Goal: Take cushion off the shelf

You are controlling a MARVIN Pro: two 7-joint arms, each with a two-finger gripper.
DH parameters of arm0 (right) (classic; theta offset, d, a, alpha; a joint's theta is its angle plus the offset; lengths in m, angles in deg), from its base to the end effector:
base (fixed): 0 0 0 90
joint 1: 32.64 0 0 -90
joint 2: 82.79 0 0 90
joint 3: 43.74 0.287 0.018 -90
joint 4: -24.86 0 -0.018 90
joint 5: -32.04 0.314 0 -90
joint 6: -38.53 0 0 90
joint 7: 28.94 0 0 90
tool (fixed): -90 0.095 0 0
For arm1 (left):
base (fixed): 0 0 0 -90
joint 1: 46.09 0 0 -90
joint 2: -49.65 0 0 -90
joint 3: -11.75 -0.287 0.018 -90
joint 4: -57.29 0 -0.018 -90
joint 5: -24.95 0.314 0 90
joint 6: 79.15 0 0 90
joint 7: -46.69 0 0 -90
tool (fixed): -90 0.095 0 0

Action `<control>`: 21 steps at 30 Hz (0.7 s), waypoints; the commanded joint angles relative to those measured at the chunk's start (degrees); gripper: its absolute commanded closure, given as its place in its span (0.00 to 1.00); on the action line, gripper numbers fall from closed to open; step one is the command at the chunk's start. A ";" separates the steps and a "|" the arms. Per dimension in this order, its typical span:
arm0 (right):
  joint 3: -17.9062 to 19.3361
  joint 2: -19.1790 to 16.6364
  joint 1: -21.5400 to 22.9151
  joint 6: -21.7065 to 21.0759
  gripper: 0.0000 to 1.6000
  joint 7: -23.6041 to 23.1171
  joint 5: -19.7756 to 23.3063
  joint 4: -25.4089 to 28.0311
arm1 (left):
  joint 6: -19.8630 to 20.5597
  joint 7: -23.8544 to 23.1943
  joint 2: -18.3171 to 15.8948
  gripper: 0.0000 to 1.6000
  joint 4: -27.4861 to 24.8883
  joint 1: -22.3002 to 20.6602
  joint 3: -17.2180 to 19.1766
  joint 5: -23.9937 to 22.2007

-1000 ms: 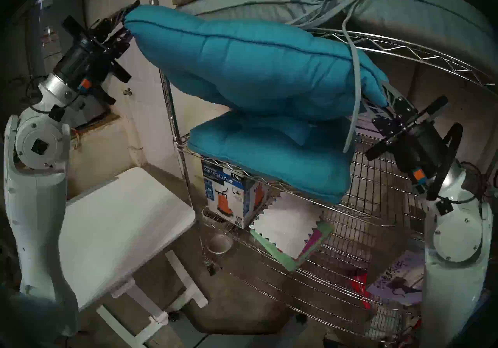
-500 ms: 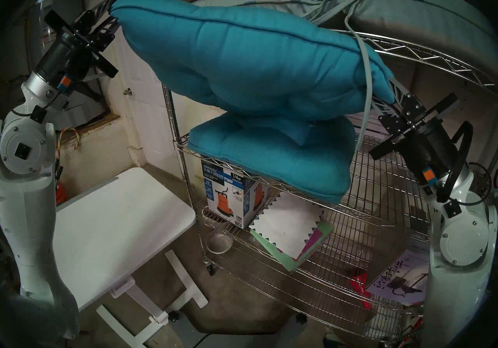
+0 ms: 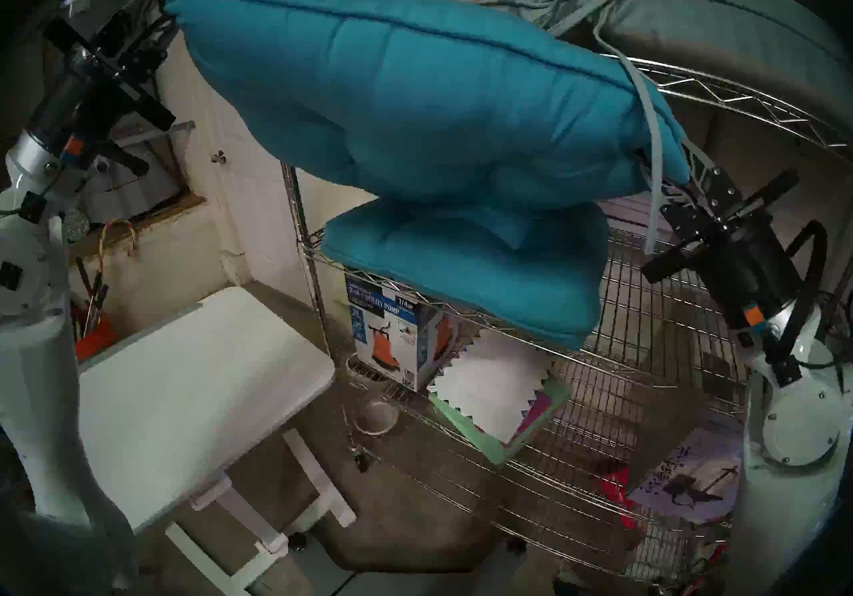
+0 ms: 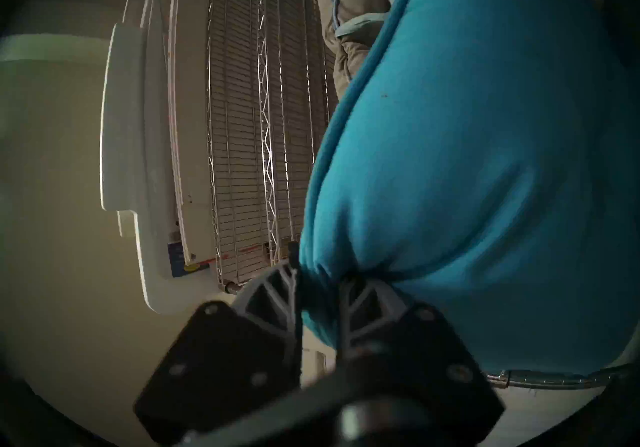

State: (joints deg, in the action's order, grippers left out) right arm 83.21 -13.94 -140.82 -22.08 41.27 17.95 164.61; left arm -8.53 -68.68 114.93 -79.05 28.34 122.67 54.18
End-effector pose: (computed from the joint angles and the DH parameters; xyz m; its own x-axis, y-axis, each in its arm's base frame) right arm 0.2405 -0.1054 -0.0102 -0.6436 0.7593 0.0957 -0.3694 -0.4177 0.8301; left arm 0.2827 0.0597 0.0956 -0.5823 -0.7956 -0.1673 0.6009 -0.2825 -0.7478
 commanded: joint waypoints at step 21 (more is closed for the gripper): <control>4.92 -0.62 1.50 3.26 1.00 -0.01 6.81 0.25 | 0.95 -2.77 -0.53 1.00 -3.66 -6.61 10.85 -8.07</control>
State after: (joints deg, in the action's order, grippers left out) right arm 85.82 -13.92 -141.01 -19.15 40.32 22.35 164.99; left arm -8.45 -72.90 115.16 -82.48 26.67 129.33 48.54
